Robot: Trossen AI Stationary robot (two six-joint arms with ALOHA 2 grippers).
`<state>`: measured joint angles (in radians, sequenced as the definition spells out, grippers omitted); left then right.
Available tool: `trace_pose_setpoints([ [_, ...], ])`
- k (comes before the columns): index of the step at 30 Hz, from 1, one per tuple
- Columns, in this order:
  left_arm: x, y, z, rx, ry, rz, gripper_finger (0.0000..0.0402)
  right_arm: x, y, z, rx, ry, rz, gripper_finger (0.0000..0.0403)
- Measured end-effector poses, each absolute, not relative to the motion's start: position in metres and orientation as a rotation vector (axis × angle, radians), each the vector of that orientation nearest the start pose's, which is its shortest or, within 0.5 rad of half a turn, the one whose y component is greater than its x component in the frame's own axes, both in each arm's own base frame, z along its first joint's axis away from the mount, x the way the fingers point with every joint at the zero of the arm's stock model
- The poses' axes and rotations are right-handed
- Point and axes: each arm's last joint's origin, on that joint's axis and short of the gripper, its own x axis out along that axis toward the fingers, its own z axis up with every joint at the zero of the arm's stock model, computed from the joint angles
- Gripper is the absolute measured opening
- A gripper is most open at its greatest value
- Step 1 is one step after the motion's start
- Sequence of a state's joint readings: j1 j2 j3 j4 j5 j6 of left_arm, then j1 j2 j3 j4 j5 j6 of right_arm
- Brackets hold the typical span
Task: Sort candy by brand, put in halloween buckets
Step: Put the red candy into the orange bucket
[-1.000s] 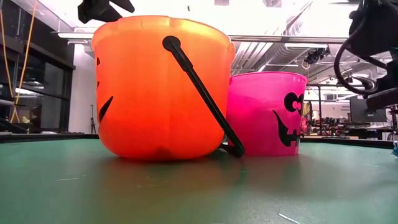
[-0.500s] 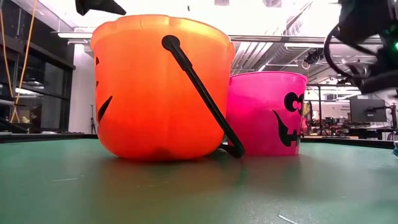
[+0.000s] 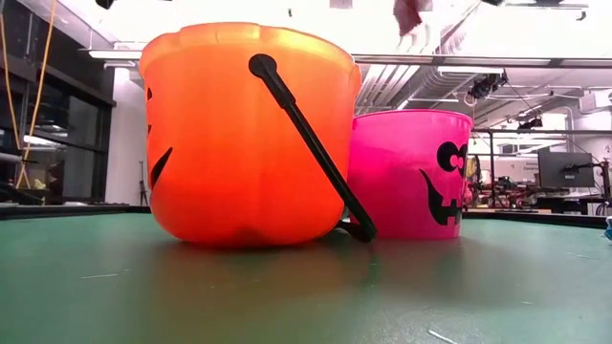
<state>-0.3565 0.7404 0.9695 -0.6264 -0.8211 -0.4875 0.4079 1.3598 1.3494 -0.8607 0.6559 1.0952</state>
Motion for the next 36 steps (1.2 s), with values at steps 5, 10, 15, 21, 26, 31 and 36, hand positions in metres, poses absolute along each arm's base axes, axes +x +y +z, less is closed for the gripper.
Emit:
trace_pose_setpoints([
  [5, 0.135, -0.028, 0.359, -0.255, 0.231, 0.523, 0.0234, 0.301, 0.105, 0.356, 0.527, 0.342, -0.249, 0.0011],
  [10, 0.144, -0.032, 0.354, -0.261, 0.266, 0.512, 0.0234, 0.345, 0.117, 0.325, 0.518, 0.35, -0.085, 0.0011],
  [15, 0.151, -0.035, 0.35, -0.258, 0.309, 0.47, 0.0234, 0.368, 0.115, 0.283, 0.557, 0.484, -0.126, 0.0021],
  [21, 0.152, -0.038, 0.349, -0.274, 0.338, 0.398, 0.0234, 0.376, 0.105, 0.273, 0.57, 0.54, -0.096, 0.0108],
  [26, 0.152, -0.039, 0.349, -0.34, 0.354, 0.344, 0.0234, 0.373, 0.097, 0.292, 0.466, 0.563, -0.053, 0.0198],
  [31, 0.157, -0.053, 0.337, -0.561, 0.536, 0.146, 0.0234, 0.356, 0.082, 0.321, 0.418, 0.738, -0.124, 0.0231],
  [36, 0.158, -0.088, 0.295, -0.766, 0.844, 0.09, 0.0234, 0.323, 0.085, 0.338, 0.319, 0.996, -0.272, 0.0231],
])
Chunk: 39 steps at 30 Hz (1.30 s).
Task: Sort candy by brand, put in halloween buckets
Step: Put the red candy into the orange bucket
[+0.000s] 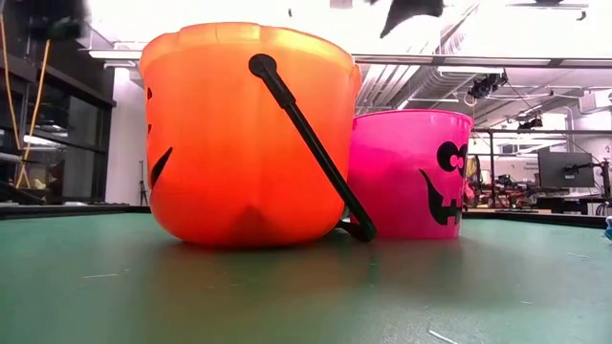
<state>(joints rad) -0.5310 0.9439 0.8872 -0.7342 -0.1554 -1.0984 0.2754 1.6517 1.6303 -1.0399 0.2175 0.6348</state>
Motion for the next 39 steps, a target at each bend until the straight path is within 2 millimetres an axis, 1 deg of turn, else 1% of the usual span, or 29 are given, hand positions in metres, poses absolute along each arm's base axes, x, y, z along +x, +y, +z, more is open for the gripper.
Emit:
trace_pose_setpoints([
  [3, 0.154, -0.109, 0.257, -0.877, 1.054, 0.208, 0.0234, 0.305, 0.091, 0.337, 0.259, 1.097, -0.375, 0.0229],
  [5, 0.153, -0.123, 0.234, -0.964, 1.17, 0.277, 0.0234, 0.297, 0.094, 0.333, 0.268, 1.124, -0.399, 0.0229],
  [8, 0.155, -0.139, 0.21, -1.033, 1.294, 0.356, 0.0234, 0.287, 0.099, 0.318, 0.311, 1.172, -0.405, 0.0229],
  [12, 0.166, -0.152, 0.193, -1.069, 1.305, 0.415, 0.0234, 0.269, 0.099, 0.292, 0.376, 1.218, -0.462, 0.0229],
  [15, 0.176, -0.156, 0.181, -1.081, 1.272, 0.461, 0.0234, 0.257, 0.096, 0.274, 0.433, 1.21, -0.51, 0.0229],
  [17, 0.18, -0.159, 0.172, -1.061, 1.283, 0.493, 0.0234, 0.251, 0.094, 0.265, 0.467, 1.202, -0.527, 0.0229],
  [21, 0.184, -0.162, 0.154, -1.022, 1.321, 0.549, 0.0234, 0.242, 0.091, 0.255, 0.518, 1.191, -0.527, 0.0229],
  [24, 0.188, -0.165, 0.146, -1.013, 1.314, 0.56, 0.0233, 0.24, 0.09, 0.254, 0.517, 1.188, -0.523, 0.0229],
  [26, 0.19, -0.165, 0.144, -0.994, 1.317, 0.547, 0.022, 0.24, 0.09, 0.254, 0.501, 1.191, -0.51, 0.0229],
  [28, 0.19, -0.165, 0.144, -0.988, 1.32, 0.536, 0.0186, 0.241, 0.09, 0.254, 0.488, 1.194, -0.501, 0.0229],
  [30, 0.191, -0.165, 0.147, -0.987, 1.313, 0.508, 0.0129, 0.24, 0.09, 0.254, 0.479, 1.197, -0.496, 0.0229],
  [32, 0.191, -0.163, 0.156, -0.971, 1.295, 0.475, 0.0054, 0.24, 0.09, 0.254, 0.47, 1.202, -0.492, 0.0229],
  [33, 0.19, -0.161, 0.164, -0.957, 1.278, 0.461, 0.0028, 0.24, 0.09, 0.254, 0.466, 1.202, -0.489, 0.0229],
  [34, 0.188, -0.159, 0.172, -0.951, 1.255, 0.457, 0.0017, 0.24, 0.09, 0.254, 0.458, 1.204, -0.483, 0.0229],
  [36, 0.183, -0.15, 0.19, -0.92, 1.217, 0.472, 0.0022, 0.24, 0.09, 0.254, 0.447, 1.209, -0.477, 0.0229],
  [39, 0.176, -0.131, 0.226, -0.862, 1.125, 0.484, 0.0021, 0.234, 0.088, 0.256, 0.404, 1.252, -0.456, 0.0229],
])
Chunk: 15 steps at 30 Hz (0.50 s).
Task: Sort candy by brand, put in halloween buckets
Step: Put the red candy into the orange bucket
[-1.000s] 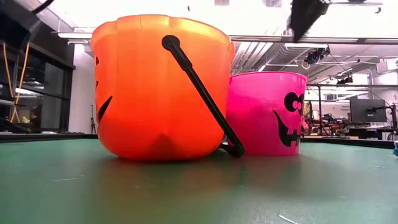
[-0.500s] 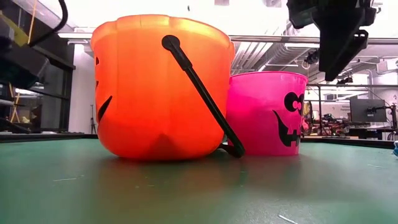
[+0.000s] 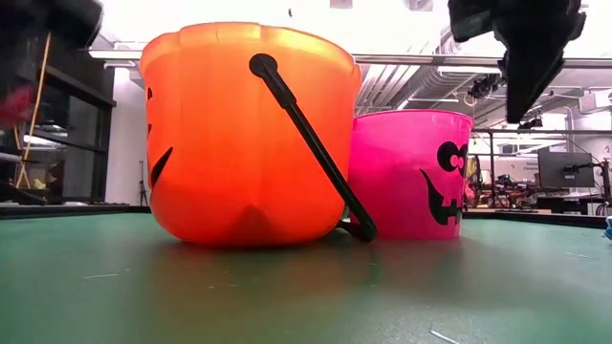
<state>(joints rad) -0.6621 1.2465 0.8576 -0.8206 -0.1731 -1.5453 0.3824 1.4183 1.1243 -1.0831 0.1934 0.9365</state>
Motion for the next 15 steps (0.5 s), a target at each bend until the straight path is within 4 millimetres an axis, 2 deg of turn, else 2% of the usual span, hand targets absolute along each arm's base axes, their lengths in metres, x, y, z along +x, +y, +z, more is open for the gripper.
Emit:
trace_pose_setpoints([
  [4, 0.175, -0.106, 0.279, -0.759, 0.852, 0.439, 0.0004, 0.222, 0.083, 0.269, 0.397, 1.239, -0.472, 0.0229],
  [8, 0.189, -0.091, 0.316, -0.595, 0.619, 0.384, 0.0002, 0.212, 0.077, 0.283, 0.445, 1.147, -0.512, 0.0229],
  [11, 0.208, -0.089, 0.324, -0.464, 0.538, 0.293, 0.0002, 0.208, 0.074, 0.29, 0.491, 1.085, -0.54, 0.0229],
  [15, 0.239, -0.091, 0.314, -0.329, 0.506, 0.253, 0.0005, 0.205, 0.074, 0.293, 0.52, 1.07, -0.538, 0.0229],
])
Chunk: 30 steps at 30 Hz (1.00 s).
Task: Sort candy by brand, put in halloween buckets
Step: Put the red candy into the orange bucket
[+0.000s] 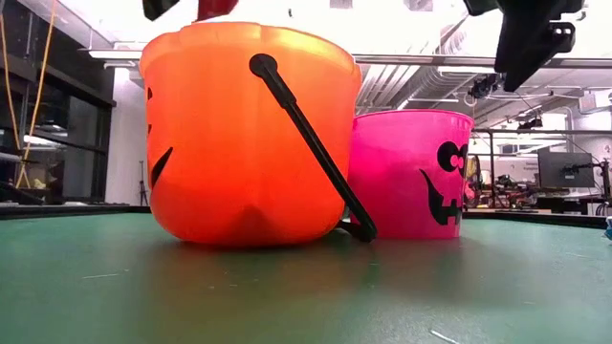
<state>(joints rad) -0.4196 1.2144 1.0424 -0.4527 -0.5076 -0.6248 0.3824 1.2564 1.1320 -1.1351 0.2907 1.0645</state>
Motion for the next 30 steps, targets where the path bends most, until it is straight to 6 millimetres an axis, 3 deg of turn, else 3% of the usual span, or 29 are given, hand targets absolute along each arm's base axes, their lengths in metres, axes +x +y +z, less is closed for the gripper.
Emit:
trace_pose_setpoints([
  [4, 0.269, -0.087, 0.29, -0.334, 0.57, 0.231, 0.0021, 0.205, 0.075, 0.292, 0.537, 1.102, -0.505, 0.0229],
  [8, 0.292, -0.088, 0.273, -0.348, 0.642, 0.081, 0.0065, 0.205, 0.076, 0.292, 0.549, 1.121, -0.487, 0.0229],
  [14, 0.302, -0.077, 0.284, -0.348, 0.697, -0.026, 0.0157, 0.205, 0.077, 0.292, 0.532, 1.152, -0.441, 0.0229],
  [19, 0.286, -0.066, 0.302, -0.336, 0.756, -0.023, 0.0212, 0.194, 0.075, 0.284, 0.684, 1.299, -0.522, 0.0229],
  [25, 0.253, -0.061, 0.309, -0.317, 0.84, 0.088, 0.0221, 0.164, 0.087, 0.23, 0.93, 1.709, -0.642, 0.0229],
  [30, 0.239, -0.06, 0.313, -0.3, 0.737, 0.202, 0.022, 0.151, 0.093, 0.185, 1.032, 1.758, -0.707, 0.0229],
])
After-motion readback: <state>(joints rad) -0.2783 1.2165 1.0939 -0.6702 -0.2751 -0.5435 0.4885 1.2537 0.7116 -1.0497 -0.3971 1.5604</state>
